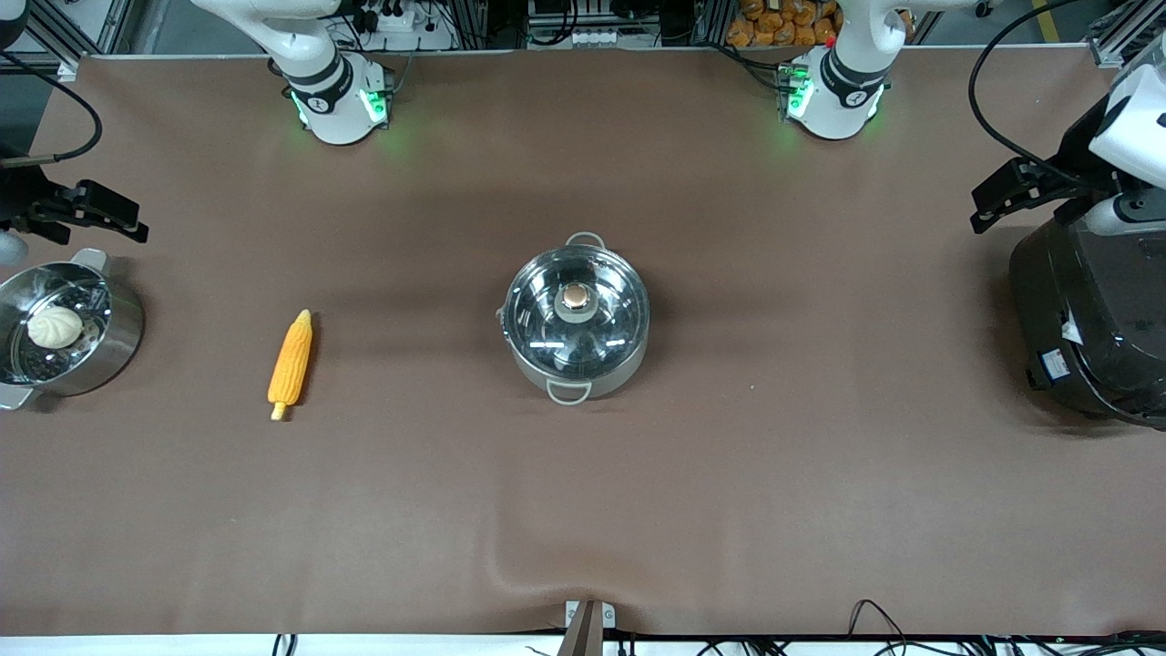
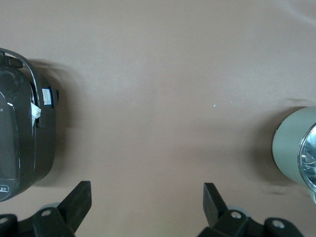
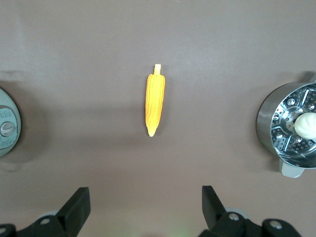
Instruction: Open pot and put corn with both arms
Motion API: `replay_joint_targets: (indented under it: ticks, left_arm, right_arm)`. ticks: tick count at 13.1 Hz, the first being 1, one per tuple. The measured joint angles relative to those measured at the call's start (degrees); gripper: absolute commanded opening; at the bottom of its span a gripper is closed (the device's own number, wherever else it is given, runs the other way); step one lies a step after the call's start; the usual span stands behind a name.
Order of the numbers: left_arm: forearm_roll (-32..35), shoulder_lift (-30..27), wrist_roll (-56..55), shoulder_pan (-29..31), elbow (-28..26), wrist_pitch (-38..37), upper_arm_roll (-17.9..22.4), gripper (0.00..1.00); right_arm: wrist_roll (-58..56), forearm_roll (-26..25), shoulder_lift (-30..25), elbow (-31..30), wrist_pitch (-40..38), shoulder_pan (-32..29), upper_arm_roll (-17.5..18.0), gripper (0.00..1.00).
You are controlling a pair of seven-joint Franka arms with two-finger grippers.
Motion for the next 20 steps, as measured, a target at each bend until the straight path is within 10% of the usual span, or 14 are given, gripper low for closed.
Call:
replay_joint_targets:
  ticks: [9, 20]
  left_arm:
    - [-1.5, 5.7, -1.0, -3.7, 0.5, 3.5, -3.0, 1.0]
    - [-2.0, 30.5, -48.8, -27.6, 14.0, 19.9, -5.0, 1.0]
  right_arm:
    - [0.0, 0.0, 0.4, -0.9, 0.4, 0.0, 0.1, 1.0]
    - [0.0, 0.1, 13.1, -20.7, 28.8, 0.4, 0.2, 1.0]
